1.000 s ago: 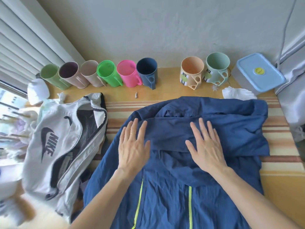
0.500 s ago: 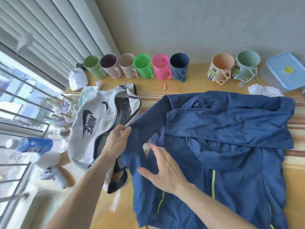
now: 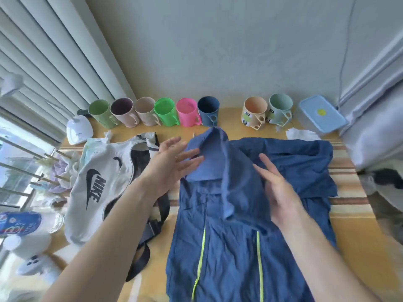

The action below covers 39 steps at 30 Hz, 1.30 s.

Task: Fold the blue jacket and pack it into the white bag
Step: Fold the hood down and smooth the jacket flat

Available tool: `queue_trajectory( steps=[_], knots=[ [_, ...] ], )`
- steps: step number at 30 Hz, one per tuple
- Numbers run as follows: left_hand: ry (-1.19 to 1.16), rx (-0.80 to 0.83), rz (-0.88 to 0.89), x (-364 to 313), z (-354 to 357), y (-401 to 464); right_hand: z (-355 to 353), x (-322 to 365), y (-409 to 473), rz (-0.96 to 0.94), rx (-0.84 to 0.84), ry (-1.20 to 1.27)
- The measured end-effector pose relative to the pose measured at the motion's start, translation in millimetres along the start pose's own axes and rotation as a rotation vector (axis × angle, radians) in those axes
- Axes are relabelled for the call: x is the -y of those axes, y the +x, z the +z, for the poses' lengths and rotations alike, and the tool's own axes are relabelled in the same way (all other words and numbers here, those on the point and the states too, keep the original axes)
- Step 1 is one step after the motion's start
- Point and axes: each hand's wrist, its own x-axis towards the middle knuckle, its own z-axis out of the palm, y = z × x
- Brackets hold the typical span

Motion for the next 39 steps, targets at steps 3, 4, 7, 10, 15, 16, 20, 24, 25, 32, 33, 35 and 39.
queue_trajectory(
  steps=[3,4,7,10,15,16,20,24,25,32,33,35,39],
  knots=[
    [0.502,-0.146,0.13,27,6,26,-50,41,17,0.124,-0.117,0.491],
    [0.676,-0.189,0.162,38,3,36,-67,51,26,0.013,-0.226,0.522],
    [1.172,-0.271,0.29,72,-8,57,-102,71,40,-0.108,-0.477,0.485],
    [1.557,-0.241,0.431,105,-15,71,-140,82,53,-0.087,-0.578,0.123],
    [1.906,-0.287,0.584,124,-17,103,-166,97,84,-0.311,-0.859,-0.536],
    [1.949,-0.292,0.603,126,-15,109,-171,101,91,-0.362,-0.858,-0.538],
    [1.849,-0.319,0.731,121,-2,119,-190,124,114,-0.442,-0.926,-0.328],
    [1.476,-0.568,0.812,94,0,106,-184,165,115,-0.572,-0.561,-0.278],
    [1.427,-0.595,0.854,86,-2,99,-182,179,114,-0.602,-0.44,-0.264],
    [1.551,-0.416,1.024,91,-40,61,-202,232,105,-0.473,0.102,-0.355],
    [1.644,-0.331,1.0,99,-49,63,-209,230,112,-0.439,0.002,-0.357],
    [1.805,-0.178,0.942,116,-63,71,-217,219,119,-0.328,-0.257,-0.433],
    [1.889,-0.205,0.907,133,-57,83,-224,195,117,-0.209,-0.544,-0.466]
  ],
)
